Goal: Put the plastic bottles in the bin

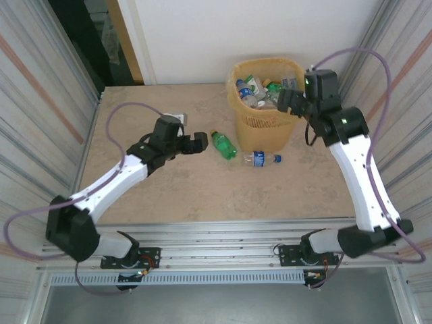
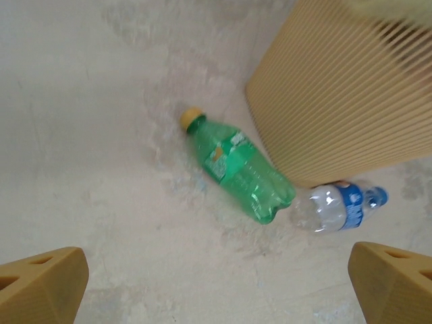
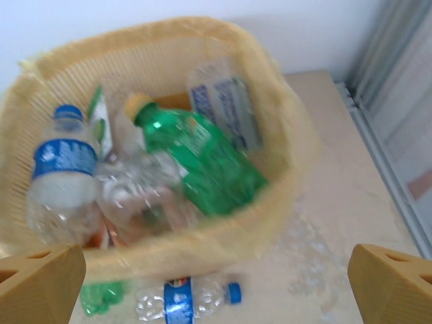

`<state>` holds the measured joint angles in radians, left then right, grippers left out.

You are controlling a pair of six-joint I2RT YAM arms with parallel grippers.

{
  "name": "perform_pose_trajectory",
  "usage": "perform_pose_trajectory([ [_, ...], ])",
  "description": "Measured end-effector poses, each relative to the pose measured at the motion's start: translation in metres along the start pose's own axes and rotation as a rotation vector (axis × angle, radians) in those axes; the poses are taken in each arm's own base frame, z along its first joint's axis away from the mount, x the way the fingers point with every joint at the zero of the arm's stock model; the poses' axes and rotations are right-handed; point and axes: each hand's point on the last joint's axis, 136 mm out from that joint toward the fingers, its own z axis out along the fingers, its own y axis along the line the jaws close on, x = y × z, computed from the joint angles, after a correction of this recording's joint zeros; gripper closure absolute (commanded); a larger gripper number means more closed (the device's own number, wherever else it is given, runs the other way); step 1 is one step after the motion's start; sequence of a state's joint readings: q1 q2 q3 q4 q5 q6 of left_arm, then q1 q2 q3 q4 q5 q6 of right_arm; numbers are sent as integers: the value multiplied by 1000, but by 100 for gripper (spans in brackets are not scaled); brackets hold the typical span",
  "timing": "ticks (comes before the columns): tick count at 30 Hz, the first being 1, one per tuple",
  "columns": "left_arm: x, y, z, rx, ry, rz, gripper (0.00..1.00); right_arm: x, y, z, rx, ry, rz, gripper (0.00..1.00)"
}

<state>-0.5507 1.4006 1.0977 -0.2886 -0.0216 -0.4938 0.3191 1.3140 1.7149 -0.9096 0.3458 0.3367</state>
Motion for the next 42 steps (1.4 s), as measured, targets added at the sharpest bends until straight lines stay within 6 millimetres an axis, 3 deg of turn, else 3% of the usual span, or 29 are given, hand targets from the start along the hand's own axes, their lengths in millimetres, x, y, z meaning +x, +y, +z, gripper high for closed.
perform_pose_trajectory([
  [5, 21, 0, 45, -35, 105, -54, 1, 32, -40, -23, 71, -4, 77, 2],
  [9, 25, -12, 73, -25, 147, -86, 1, 60, -64, -26, 132, 19, 127, 2],
  [14, 26, -26, 109, -10, 183, -111, 1, 83, -77, -26, 166, 41, 164, 2],
  [20, 32, -38, 144, -16, 221, -118, 1, 85, -81, -37, 157, 17, 196, 2],
  [29, 45, -43, 180, -51, 284, -100, 1, 92, -81, -34, 157, 34, 201, 2],
  [33, 59, -35, 191, -90, 327, -89, 2, 96, -81, -31, 157, 46, 197, 2],
  [42, 74, -16, 194, -171, 379, -28, 22, 100, -80, -29, 156, 56, 195, 2],
])
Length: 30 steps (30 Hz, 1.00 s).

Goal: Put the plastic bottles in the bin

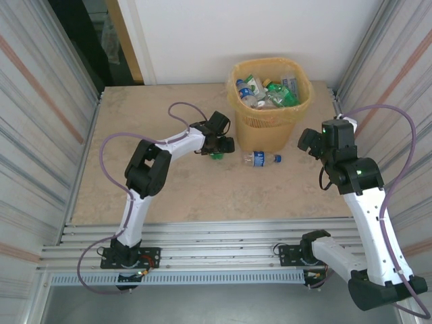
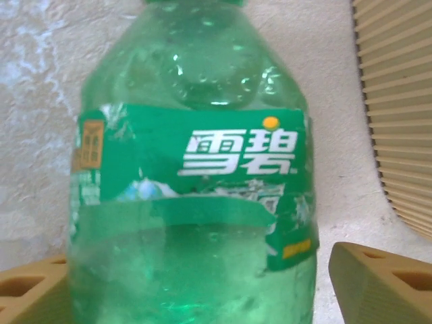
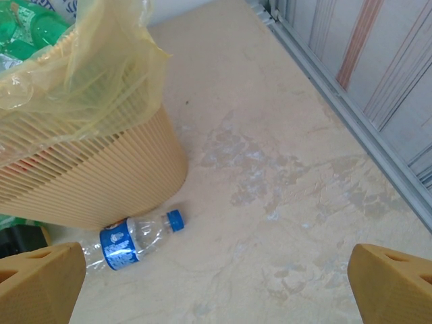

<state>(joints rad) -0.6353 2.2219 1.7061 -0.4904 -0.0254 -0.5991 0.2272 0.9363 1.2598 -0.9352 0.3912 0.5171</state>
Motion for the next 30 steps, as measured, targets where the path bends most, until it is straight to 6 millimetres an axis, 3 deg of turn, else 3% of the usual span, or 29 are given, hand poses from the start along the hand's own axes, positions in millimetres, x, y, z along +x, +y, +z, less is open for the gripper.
perform_pose_trajectory([
  [9, 1, 7, 0, -27, -10, 40, 55, 0, 4, 4, -7, 5, 4, 2],
  [14, 10, 23, -13, -51, -19, 48, 57, 1, 8, 4, -30, 13, 5, 2],
  [18, 9, 39, -48, -54, -68, 49, 57, 2, 16, 3, -75, 22, 9, 2],
  [23, -12, 42, -114, 9, -220, 53, 57, 2, 39, -2, -182, 32, 3, 2],
  [30, -27, 23, -198, 174, -430, 103, 57, -4, 110, -19, -435, 47, -45, 0],
])
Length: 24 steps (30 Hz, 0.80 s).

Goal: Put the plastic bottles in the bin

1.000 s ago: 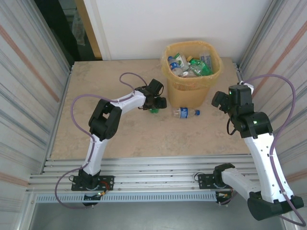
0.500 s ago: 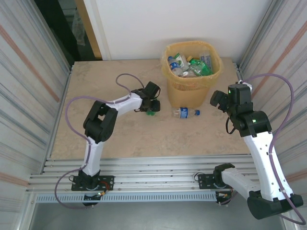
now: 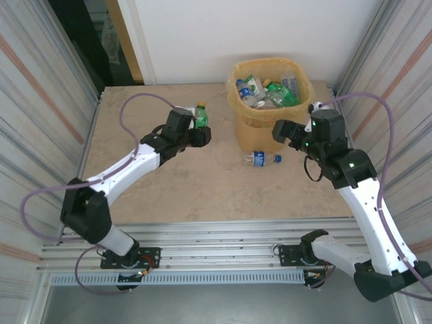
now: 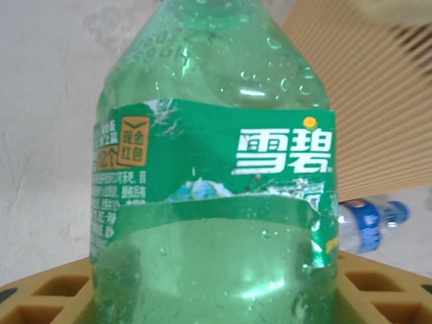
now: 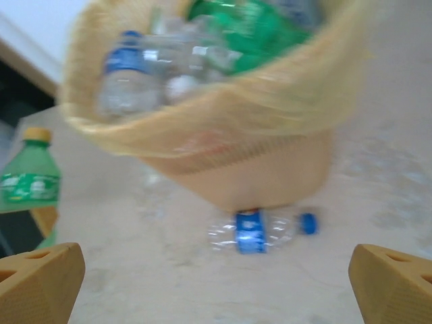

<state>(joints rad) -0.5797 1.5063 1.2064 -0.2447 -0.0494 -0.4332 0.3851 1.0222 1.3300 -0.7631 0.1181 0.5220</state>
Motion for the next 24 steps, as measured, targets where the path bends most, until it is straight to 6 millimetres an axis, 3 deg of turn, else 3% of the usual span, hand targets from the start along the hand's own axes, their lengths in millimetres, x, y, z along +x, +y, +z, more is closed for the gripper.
perform_pose_trajectory([
  [13, -33, -51, -74, 325, -230, 88, 56, 0, 160, 39, -493, 116, -94, 1],
  [18, -35, -66, -89, 411, -272, 118, 56, 3, 195, 48, -592, 149, -113, 5],
  [24, -38, -81, -101, 482, -307, 154, 56, 10, 215, 61, -644, 191, -116, 11],
])
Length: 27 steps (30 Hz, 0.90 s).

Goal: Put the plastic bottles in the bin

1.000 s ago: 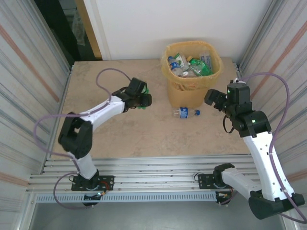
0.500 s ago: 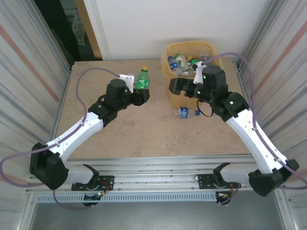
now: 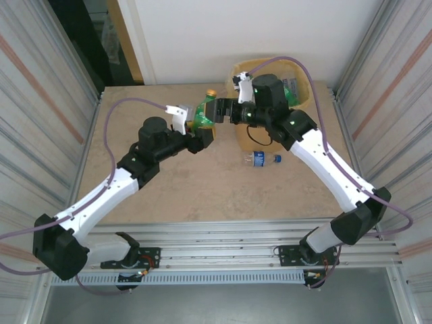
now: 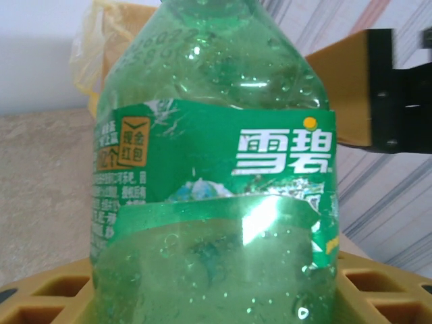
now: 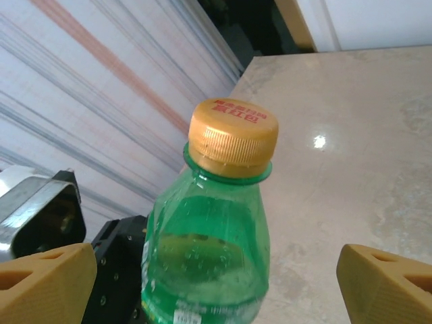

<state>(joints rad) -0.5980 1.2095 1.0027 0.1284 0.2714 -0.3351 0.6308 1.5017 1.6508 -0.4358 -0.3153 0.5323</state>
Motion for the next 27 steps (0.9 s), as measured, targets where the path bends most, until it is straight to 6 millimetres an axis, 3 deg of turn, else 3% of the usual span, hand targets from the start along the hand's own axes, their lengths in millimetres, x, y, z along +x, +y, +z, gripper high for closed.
perform_pose_trajectory([
  [8, -3, -10, 1, 43, -12, 11, 55, 11, -1, 21, -32, 57, 31, 26],
  [12, -1, -12, 4, 55, -5, 12, 53, 10, 4, 26, -51, 68, 41, 46],
  [14, 0, -13, 5, 61, -2, 11, 44, 10, 4, 26, -50, 67, 41, 54],
  [19, -4, -15, 5, 65, -12, 13, 5, 5, 1, 25, -35, 52, 37, 58],
  [20, -6, -15, 5, 66, -16, 13, 1, 4, -1, 24, -26, 48, 38, 58],
  [23, -13, -17, 3, 64, -31, 19, 1, -11, -14, 18, 22, 5, 48, 58],
  [27, -23, -19, -7, 53, -62, 26, 1, -48, -40, 0, 103, -105, 67, 57],
])
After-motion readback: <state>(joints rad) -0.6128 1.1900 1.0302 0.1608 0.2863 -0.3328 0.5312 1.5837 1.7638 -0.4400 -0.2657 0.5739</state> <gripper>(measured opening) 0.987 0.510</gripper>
